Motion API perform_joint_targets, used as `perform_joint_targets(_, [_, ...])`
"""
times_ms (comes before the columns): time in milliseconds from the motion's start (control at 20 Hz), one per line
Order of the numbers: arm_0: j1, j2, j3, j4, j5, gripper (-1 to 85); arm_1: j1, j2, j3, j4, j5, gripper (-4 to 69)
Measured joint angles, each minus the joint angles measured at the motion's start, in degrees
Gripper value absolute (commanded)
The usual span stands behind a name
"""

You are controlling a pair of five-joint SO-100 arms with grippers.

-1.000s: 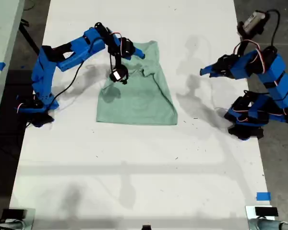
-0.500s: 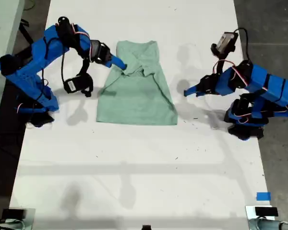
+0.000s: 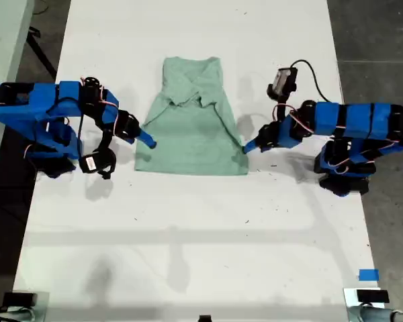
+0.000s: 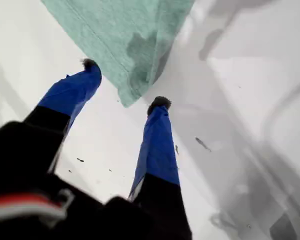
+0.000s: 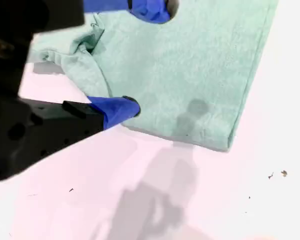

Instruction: Fold t-shirt

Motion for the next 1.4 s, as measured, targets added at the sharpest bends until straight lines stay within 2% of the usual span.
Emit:
perform_joint_targets(250, [1.4, 0.0, 0.5, -0.8, -1.4, 30.2, -1.6, -16.0, -5.2, -5.3, 0.4, 25.9])
perform_joint_targets(300, [1.5, 0.0, 0.5, -0.8, -1.5, 30.0, -1.6, -18.6, -6.4, -6.4, 0.5, 22.6])
perform_joint_targets(400, [1.5, 0.0, 0.5, -0.8, -1.5, 30.0, -1.6, -23.0, -8.2, -8.1, 0.5, 8.3])
perform_joint_targets(700, [1.5, 0.6, 0.7, -0.8, -1.5, 29.8, -2.2, -33.7, -15.2, -8.8, 1.0, -1.0])
perform_joint_targets(800, [1.5, 0.8, 0.7, -0.8, -1.5, 29.8, -2.2, -32.7, -16.7, -5.3, 0.8, -1.0])
perform_joint_targets(1000, [1.5, 0.8, 1.0, -0.8, -1.5, 29.6, -2.0, -25.4, -28.3, 11.5, 0.8, -1.0])
perform_joint_targets(1050, [1.5, 0.8, 1.0, -0.8, -1.5, 29.6, -2.0, -25.4, -32.1, 14.2, 0.9, -1.0])
perform_joint_targets(1150, [1.5, 1.1, 1.0, -0.8, -1.5, 29.5, -2.1, -27.4, -40.1, 14.7, 0.8, -1.0])
perform_joint_targets(1350, [1.5, 1.7, 1.0, -0.8, -1.5, 29.4, -5.1, -48.7, -61.4, 12.0, 2.9, -1.2])
perform_joint_targets(1400, [1.5, 1.7, 1.0, -0.8, -1.5, 29.4, -5.7, -54.8, -66.9, 11.5, 3.5, 1.3])
